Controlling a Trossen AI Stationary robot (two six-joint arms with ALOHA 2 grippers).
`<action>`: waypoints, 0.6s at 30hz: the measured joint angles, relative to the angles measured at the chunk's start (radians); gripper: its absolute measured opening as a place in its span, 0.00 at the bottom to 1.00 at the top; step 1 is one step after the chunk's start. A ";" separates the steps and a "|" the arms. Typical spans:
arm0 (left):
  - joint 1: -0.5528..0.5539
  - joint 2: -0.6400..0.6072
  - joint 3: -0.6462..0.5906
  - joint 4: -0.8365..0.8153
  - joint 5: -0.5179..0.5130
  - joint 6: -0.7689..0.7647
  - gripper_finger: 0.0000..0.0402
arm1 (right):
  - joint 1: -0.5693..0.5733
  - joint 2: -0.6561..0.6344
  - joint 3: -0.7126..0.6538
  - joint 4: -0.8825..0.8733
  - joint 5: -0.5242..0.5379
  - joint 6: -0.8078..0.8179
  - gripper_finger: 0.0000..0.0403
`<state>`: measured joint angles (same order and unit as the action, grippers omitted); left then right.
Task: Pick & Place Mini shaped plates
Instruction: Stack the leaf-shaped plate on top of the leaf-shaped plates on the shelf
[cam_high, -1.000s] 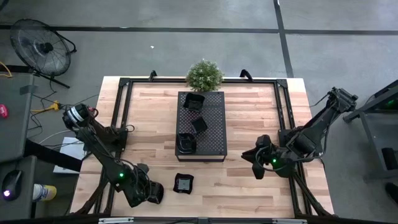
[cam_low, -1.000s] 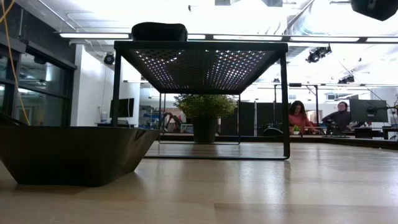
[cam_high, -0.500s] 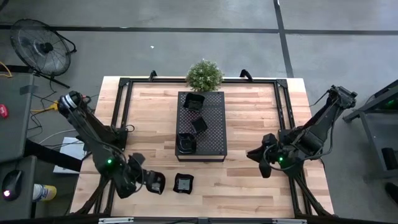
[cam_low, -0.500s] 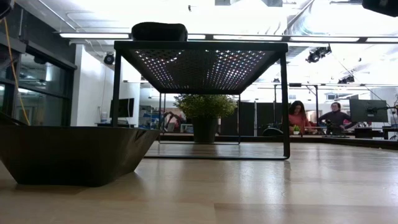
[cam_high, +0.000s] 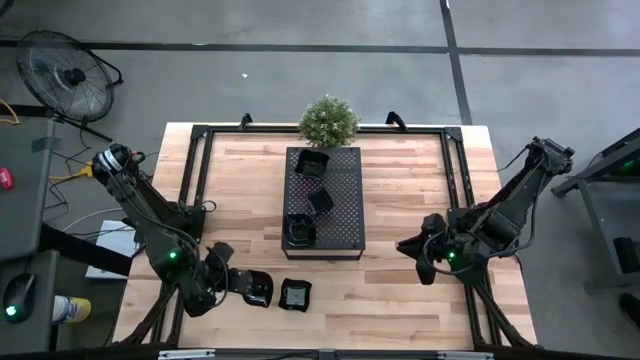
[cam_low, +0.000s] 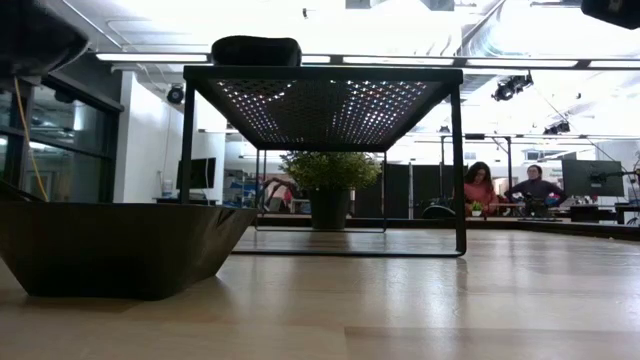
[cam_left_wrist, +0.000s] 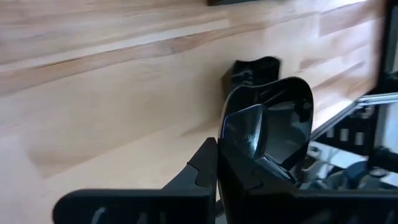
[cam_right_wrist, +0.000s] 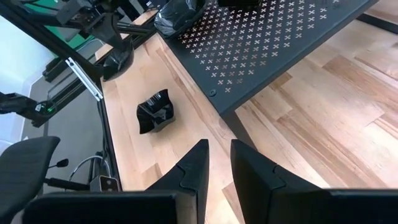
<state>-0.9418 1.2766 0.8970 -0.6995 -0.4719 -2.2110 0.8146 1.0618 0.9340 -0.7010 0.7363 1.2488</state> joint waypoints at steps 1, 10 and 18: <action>0.000 0.000 0.000 0.011 -0.013 -0.002 0.00 | 0.000 0.000 0.000 0.000 0.001 0.000 0.15; 0.000 0.000 0.100 -0.070 -0.102 0.003 0.00 | 0.000 0.000 0.000 -0.008 0.025 -0.019 0.15; 0.074 0.000 0.278 -0.313 -0.140 0.037 0.00 | 0.000 0.000 0.000 -0.010 0.024 -0.027 0.15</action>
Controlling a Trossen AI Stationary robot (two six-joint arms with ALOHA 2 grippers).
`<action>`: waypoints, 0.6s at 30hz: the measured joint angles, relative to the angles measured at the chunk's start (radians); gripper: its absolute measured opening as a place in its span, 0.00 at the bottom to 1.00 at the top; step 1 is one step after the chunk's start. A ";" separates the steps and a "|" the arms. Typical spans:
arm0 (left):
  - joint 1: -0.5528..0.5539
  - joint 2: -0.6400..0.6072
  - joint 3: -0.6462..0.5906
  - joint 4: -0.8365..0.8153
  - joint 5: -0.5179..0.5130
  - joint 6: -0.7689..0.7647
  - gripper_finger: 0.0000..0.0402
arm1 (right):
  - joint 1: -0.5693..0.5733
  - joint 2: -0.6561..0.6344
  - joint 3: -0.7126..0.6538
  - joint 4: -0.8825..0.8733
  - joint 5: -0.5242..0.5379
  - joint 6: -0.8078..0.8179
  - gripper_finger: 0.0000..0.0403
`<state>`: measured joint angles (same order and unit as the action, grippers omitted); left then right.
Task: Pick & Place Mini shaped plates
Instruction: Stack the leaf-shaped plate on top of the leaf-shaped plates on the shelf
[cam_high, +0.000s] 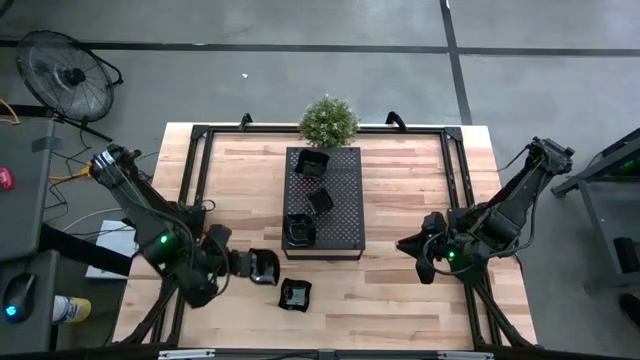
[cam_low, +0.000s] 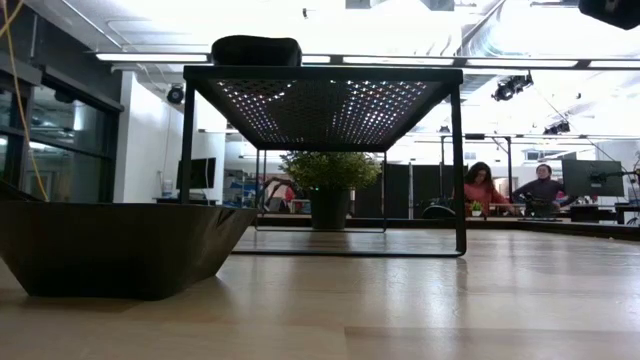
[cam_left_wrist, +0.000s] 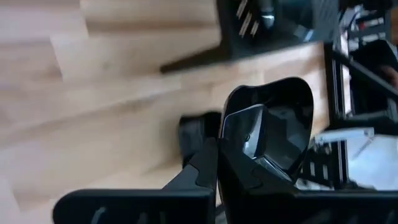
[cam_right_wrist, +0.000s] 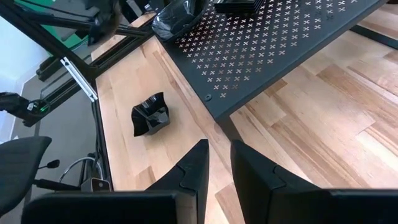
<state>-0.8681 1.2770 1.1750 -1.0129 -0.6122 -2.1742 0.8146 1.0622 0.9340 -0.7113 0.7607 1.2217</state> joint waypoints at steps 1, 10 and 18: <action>0.024 0.000 0.019 -0.021 0.000 0.022 0.00 | 0.000 0.000 0.000 0.000 0.000 -0.003 0.15; 0.264 0.000 0.116 -0.025 0.042 0.313 0.00 | 0.000 0.000 0.000 0.002 0.011 -0.018 0.15; 0.428 0.013 0.121 0.032 0.077 0.401 0.00 | 0.000 0.000 0.000 0.002 0.015 -0.018 0.15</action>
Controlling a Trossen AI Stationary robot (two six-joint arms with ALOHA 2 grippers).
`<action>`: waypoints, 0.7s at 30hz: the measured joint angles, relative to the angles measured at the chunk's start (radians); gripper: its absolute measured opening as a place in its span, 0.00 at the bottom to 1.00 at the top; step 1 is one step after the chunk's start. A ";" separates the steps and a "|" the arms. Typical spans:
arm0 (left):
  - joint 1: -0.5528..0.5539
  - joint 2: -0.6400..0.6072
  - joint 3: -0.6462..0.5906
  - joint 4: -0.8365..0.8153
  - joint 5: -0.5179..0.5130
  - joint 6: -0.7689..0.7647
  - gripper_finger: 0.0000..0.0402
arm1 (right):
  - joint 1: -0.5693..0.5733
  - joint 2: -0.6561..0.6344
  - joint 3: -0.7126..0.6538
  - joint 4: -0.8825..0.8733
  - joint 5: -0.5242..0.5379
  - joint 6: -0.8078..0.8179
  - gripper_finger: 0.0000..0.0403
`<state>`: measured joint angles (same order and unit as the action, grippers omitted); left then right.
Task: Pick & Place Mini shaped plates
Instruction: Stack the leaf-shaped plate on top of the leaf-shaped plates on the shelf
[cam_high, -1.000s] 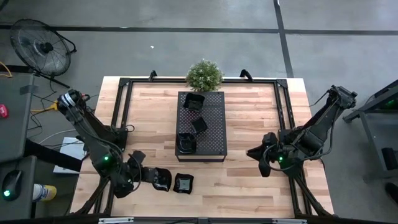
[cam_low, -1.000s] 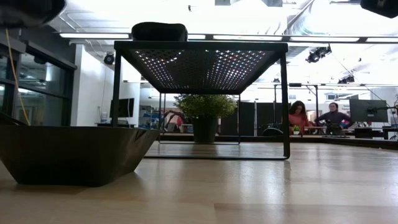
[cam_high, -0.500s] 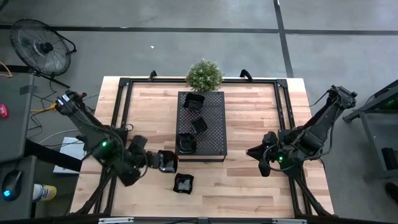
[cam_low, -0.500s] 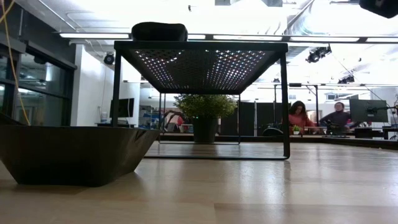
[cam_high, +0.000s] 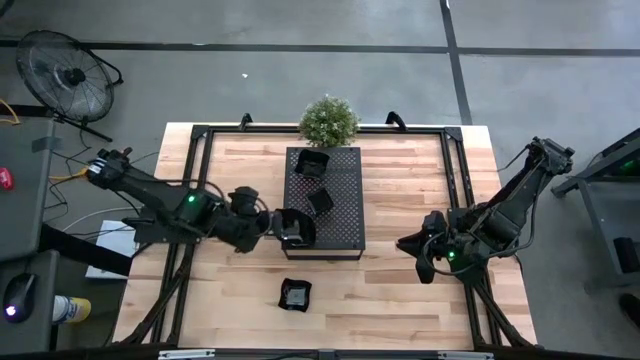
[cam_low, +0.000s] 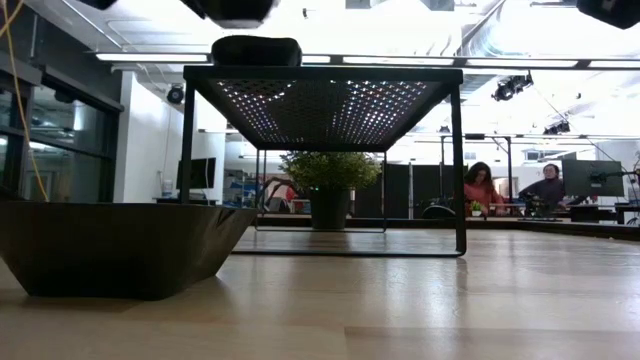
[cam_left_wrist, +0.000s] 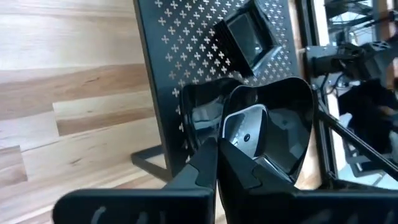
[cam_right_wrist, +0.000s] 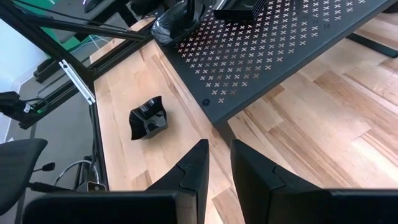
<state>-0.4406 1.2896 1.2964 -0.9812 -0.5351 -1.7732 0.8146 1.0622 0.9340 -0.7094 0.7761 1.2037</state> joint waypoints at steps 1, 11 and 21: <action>0.012 0.005 0.000 0.005 0.006 0.007 0.00 | 0.000 0.000 0.000 0.000 0.004 0.000 0.15; 0.106 0.070 0.000 0.050 0.092 0.040 0.00 | 0.000 0.000 0.000 0.003 0.040 -0.019 0.15; 0.107 0.097 0.000 0.057 0.079 -0.039 0.00 | 0.000 0.000 0.000 0.003 0.041 -0.034 0.15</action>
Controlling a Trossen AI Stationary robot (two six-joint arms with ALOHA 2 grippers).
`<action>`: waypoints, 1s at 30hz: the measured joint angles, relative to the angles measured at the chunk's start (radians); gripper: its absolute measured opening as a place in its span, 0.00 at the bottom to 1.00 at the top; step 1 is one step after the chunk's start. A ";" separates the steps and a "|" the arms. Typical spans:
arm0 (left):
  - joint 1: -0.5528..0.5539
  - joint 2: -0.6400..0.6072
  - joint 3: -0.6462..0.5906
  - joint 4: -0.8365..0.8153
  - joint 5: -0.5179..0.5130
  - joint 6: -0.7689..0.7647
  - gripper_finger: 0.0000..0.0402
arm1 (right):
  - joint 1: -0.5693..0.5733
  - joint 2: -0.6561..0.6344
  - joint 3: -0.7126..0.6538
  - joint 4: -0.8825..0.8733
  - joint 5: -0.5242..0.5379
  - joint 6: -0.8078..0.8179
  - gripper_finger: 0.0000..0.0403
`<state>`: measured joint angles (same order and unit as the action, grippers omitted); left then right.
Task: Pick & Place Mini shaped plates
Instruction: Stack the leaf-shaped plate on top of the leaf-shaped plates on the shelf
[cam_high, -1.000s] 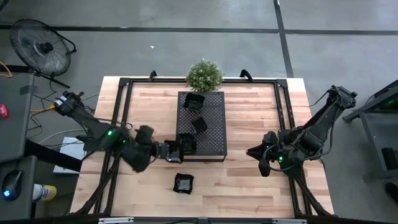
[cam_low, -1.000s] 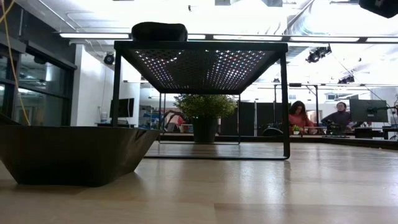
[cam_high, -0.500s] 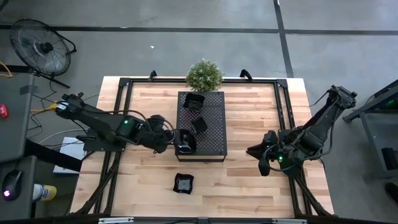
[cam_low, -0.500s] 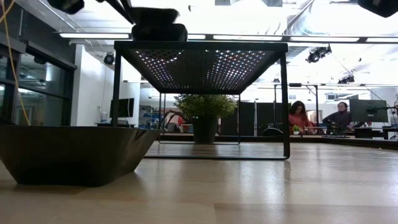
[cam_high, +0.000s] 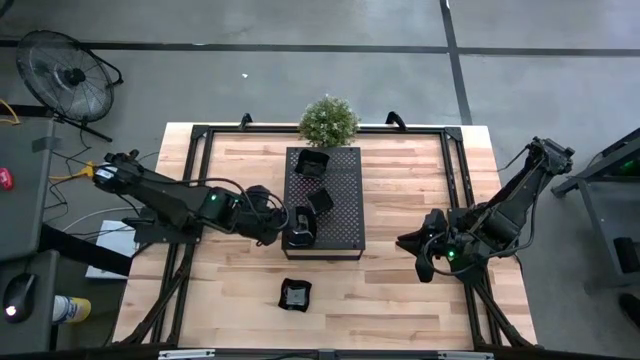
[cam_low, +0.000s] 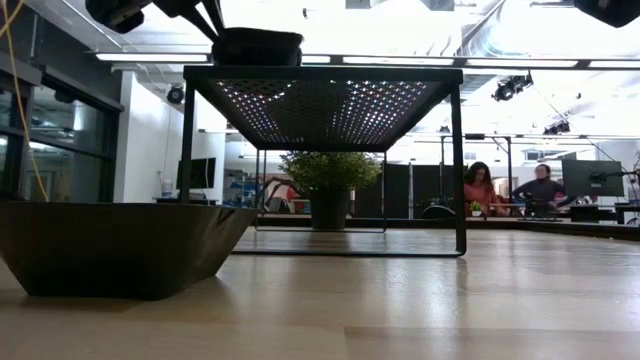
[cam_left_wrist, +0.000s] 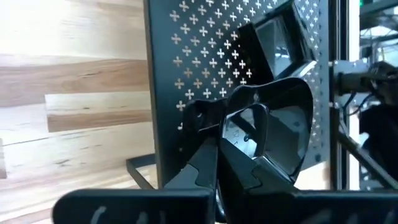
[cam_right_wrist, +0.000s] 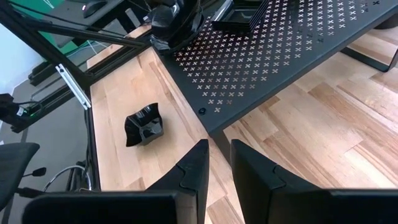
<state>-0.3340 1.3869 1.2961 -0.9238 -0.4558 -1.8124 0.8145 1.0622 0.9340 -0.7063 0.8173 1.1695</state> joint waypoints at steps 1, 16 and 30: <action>0.000 0.000 0.000 0.000 -0.002 -0.008 0.00 | 0.000 0.000 0.000 0.000 0.000 -0.001 0.15; -0.026 -0.001 0.000 -0.007 0.035 -0.058 0.00 | 0.000 0.000 0.000 0.001 0.014 -0.008 0.15; -0.026 -0.001 0.000 -0.020 0.030 -0.017 0.03 | 0.000 0.000 0.000 0.016 0.018 -0.007 0.15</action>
<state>-0.3599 1.3861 1.2961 -0.9440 -0.4256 -1.8293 0.8146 1.0626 0.9340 -0.6898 0.8352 1.1622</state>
